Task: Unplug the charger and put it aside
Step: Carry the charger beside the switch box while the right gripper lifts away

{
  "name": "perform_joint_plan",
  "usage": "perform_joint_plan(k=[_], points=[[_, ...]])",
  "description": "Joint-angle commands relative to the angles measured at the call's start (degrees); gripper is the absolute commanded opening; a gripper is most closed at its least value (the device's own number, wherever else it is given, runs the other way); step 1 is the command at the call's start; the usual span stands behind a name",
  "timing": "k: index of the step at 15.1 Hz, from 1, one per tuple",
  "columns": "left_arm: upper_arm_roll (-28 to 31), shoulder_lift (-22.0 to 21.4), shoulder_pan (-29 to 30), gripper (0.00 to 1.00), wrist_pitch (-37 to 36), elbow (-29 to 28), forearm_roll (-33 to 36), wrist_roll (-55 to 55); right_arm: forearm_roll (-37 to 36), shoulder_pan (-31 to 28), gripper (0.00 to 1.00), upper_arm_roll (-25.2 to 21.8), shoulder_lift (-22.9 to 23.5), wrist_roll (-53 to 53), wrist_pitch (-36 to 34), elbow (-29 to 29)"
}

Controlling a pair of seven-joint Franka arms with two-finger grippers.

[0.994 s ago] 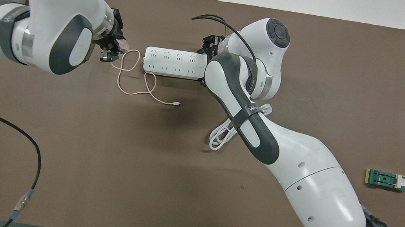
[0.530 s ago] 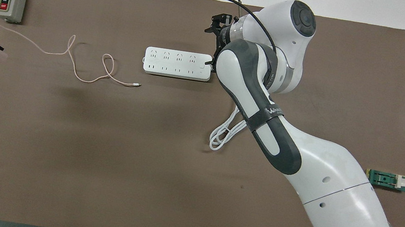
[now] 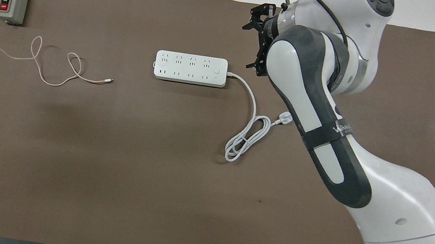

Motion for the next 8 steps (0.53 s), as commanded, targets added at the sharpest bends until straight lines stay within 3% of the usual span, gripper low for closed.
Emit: perform_joint_plan(k=[1, 5, 8], points=[[0.5, -2.4, -1.3, 1.0, 1.0, -2.2, 0.6, 2.4, -1.7, -4.3, 1.0, 0.3, -7.8, -11.8, -3.8, -6.6], [-0.4, -2.0, -2.0, 1.0, -3.3, 3.1, 0.6, 6.8, -3.5, -9.3, 1.0, 0.3, -10.3, -28.6, -9.1, -6.6], [-3.0, -2.6, -3.4, 1.0, -5.9, 3.6, 0.5, 16.3, -7.8, -11.0, 1.0, 0.3, -12.0, -41.6, -11.8, -6.6]])
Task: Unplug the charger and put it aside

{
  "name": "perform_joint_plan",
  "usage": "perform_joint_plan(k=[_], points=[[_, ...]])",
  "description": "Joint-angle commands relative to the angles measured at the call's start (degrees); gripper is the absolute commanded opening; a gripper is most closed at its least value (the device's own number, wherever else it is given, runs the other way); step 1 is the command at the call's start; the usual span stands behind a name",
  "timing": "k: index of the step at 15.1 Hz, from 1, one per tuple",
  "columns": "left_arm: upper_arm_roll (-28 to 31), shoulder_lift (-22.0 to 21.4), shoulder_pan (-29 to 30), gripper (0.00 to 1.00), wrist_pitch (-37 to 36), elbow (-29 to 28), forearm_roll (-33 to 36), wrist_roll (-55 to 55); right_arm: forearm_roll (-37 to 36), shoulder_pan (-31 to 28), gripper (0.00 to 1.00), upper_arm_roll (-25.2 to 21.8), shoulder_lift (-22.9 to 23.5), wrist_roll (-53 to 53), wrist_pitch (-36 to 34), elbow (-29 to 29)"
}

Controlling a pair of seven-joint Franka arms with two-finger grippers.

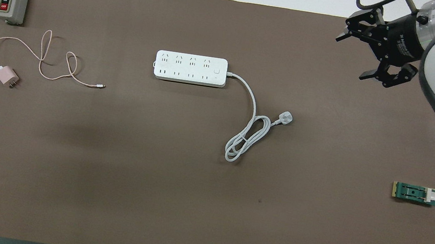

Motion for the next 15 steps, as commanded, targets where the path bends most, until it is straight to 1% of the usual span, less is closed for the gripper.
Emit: perform_joint_plan(k=[1, 3, 5, 7, 8, 10, 11, 12, 14, 15], points=[[-2.2, -0.8, -1.6, 1.0, -4.3, 0.6, 0.6, 7.1, -3.9, -1.0, 1.0, 0.6, -2.8, -10.5, -1.3, -2.3], [-3.2, -2.2, -1.6, 1.0, -7.5, 1.4, 0.4, 12.2, -5.3, -1.7, 1.0, 0.6, -3.9, -16.3, -2.2, -2.3], [-4.4, -2.3, -1.6, 1.0, -8.7, 2.4, 0.4, 20.4, -8.9, -2.1, 1.0, 0.6, -5.4, -23.9, -3.1, -2.4], [-5.6, -2.2, -1.6, 1.0, -10.6, 3.7, 0.3, 25.4, -11.8, -3.2, 1.0, 0.6, -7.4, -32.3, -5.0, -3.0], [-6.8, -2.3, -1.6, 1.0, -12.7, 3.8, 0.6, 25.8, -12.7, -3.9, 1.0, 0.6, -9.4, -36.2, -5.4, -4.6], [-9.0, -2.6, -1.8, 1.0, -15.1, 4.5, 0.7, 26.2, -13.7, -5.5, 1.0, 0.6, -14.3, -43.2, -5.0, -10.1], [-9.7, -3.1, -2.5, 1.0, -16.1, 6.0, 1.1, 26.2, -14.0, -6.2, 1.0, 0.6, -16.4, -45.3, -4.9, -12.3], [-9.9, -4.2, -2.7, 1.0, -16.6, 6.5, 2.4, 26.5, -14.7, -6.9, 1.0, 0.7, -18.2, -46.2, -5.0, -14.4], [-9.3, -5.1, -3.4, 1.0, -17.5, 6.4, 2.4, 27.8, -17.0, -7.9, 1.0, 1.2, -21.5, -46.4, -5.4, -18.1], [-9.1, -7.1, -5.5, 1.0, -16.6, 5.1, 2.2, 27.9, -18.5, -8.4, 1.0, 1.6, -23.2, -46.6, -5.7, -20.1]])
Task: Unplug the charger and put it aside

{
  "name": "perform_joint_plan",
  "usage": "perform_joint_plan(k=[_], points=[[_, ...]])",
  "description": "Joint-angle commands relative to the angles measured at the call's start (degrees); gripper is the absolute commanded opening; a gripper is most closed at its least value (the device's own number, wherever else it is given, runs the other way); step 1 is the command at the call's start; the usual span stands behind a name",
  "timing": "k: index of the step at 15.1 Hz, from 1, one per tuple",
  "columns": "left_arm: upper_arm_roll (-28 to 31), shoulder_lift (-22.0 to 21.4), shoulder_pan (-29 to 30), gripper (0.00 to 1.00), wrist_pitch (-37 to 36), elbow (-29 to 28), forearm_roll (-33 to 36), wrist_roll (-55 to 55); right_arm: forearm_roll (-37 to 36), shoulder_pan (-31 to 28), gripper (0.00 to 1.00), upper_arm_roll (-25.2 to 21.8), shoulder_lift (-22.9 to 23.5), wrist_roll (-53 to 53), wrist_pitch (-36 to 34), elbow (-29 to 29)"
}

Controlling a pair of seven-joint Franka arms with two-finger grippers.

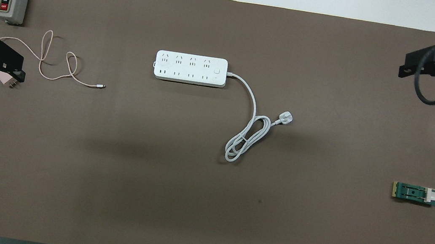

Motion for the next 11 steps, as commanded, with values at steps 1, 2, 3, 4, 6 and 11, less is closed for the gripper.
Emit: perform_joint_plan(k=[1, 2, 3, 4, 6, 11], points=[[3.2, -4.6, -5.9, 1.0, 0.0, -3.6, 1.2, 1.9, -4.4, -2.2, 1.0, 2.4, -7.0, -1.8, 0.0, -9.6], [6.0, -5.5, -8.3, 1.0, -0.9, -4.0, 1.2, 2.0, -5.3, -3.4, 1.0, 3.4, -8.0, -2.6, -1.2, -10.9], [7.6, -5.2, -9.8, 1.0, -2.8, -3.3, 0.9, 2.0, -5.7, -4.7, 1.0, 4.4, -8.5, -4.5, -2.4, -11.8], [7.9, -5.3, -9.8, 1.0, -3.0, -2.6, 0.4, 2.1, -5.8, -4.7, 1.0, 4.6, -8.8, -5.9, -3.1, -12.4], [8.0, -5.4, -9.6, 1.0, 0.8, -4.7, 0.3, 3.8, -6.5, -4.3, 1.0, 4.7, -9.1, -5.8, -3.3, -12.8], [7.8, -5.3, -9.6, 1.0, 2.9, -5.2, 0.3, 4.0, -6.5, -4.3, 1.0, 4.9, -8.9, -5.5, -3.2, -12.8]])
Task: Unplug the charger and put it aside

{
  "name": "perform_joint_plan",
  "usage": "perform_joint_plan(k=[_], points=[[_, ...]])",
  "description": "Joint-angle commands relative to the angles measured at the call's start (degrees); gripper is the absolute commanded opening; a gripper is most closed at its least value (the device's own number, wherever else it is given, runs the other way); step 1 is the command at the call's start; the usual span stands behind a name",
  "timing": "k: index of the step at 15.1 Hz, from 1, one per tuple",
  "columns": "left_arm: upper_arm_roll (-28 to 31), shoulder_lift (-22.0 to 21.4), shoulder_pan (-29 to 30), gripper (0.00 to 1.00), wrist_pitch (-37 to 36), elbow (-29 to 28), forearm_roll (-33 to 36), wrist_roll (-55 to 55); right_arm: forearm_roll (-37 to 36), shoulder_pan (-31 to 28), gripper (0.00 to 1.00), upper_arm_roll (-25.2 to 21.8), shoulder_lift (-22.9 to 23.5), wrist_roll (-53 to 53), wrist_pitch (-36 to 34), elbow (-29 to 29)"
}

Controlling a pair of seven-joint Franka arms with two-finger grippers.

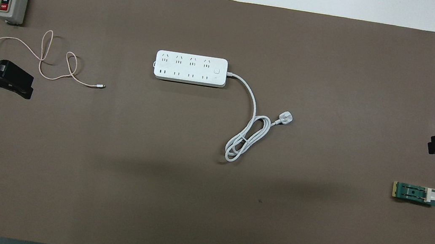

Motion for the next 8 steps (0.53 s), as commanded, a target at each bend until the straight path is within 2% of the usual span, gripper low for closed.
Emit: perform_joint_plan(k=[1, 8], points=[[0.8, -1.1, -0.6, 1.0, 1.6, -1.7, 0.3, 1.0, -0.8, -1.1, 1.0, 1.2, -1.2, -1.2, 0.4, -1.5], [0.8, -0.9, -0.6, 1.0, 1.7, -1.4, 0.3, 0.5, -0.2, 0.0, 1.0, 1.2, -1.4, 0.1, 0.1, -1.4]])
